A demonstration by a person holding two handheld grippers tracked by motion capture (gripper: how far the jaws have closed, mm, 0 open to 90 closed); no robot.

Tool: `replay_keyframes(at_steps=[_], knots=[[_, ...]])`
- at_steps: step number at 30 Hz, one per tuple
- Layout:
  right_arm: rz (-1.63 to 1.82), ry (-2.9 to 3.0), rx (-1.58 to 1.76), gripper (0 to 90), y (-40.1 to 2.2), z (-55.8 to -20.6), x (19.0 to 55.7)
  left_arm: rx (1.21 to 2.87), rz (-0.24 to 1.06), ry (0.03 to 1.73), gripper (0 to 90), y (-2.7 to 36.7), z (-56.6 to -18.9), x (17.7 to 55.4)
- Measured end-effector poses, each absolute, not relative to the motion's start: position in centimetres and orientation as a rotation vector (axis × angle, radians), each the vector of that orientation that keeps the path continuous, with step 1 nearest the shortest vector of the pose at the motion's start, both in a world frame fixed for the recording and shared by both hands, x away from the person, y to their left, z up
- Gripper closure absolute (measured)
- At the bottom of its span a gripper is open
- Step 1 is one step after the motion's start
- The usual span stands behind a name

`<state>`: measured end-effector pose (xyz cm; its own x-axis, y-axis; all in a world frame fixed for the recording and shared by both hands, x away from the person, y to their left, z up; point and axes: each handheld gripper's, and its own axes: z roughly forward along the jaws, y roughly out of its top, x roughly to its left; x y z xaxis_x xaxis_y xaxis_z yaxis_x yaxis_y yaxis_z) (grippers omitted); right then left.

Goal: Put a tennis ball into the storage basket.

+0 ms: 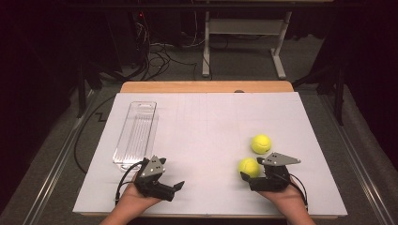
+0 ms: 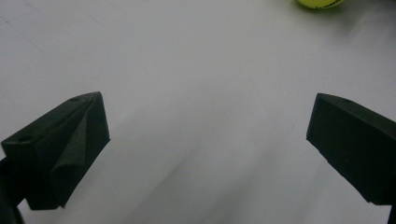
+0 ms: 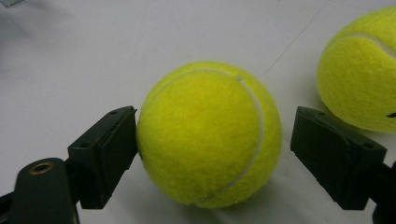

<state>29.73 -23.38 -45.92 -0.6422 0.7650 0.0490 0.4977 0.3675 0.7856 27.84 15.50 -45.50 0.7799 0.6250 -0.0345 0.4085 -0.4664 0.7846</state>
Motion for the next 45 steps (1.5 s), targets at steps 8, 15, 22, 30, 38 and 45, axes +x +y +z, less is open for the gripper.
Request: replay_keyframes(at_steps=[8,15,22,30,38,45], knots=[[1.148,2.328,1.124,18.9,-23.2,-46.1,29.9,2.124,0.331,0.766,0.3,15.5,-45.5,27.8],[1.158,2.352,1.112,25.0,-23.1,-46.2,30.0,2.123,0.334,0.764,0.3,15.5,-45.5,27.8],[1.169,2.356,1.122,26.4,-23.2,-46.2,30.1,2.127,0.335,0.763,0.3,15.5,-45.5,27.8],[1.186,2.361,1.140,27.4,-23.4,-46.0,30.3,2.132,0.335,0.760,0.3,15.4,-45.4,27.7],[1.254,2.296,1.129,27.4,-23.8,-45.2,30.0,2.134,0.334,0.764,0.3,15.4,-45.5,27.8],[1.298,2.253,1.098,27.4,-23.6,-44.2,29.9,2.126,0.332,0.765,0.3,15.5,-45.4,27.8]])
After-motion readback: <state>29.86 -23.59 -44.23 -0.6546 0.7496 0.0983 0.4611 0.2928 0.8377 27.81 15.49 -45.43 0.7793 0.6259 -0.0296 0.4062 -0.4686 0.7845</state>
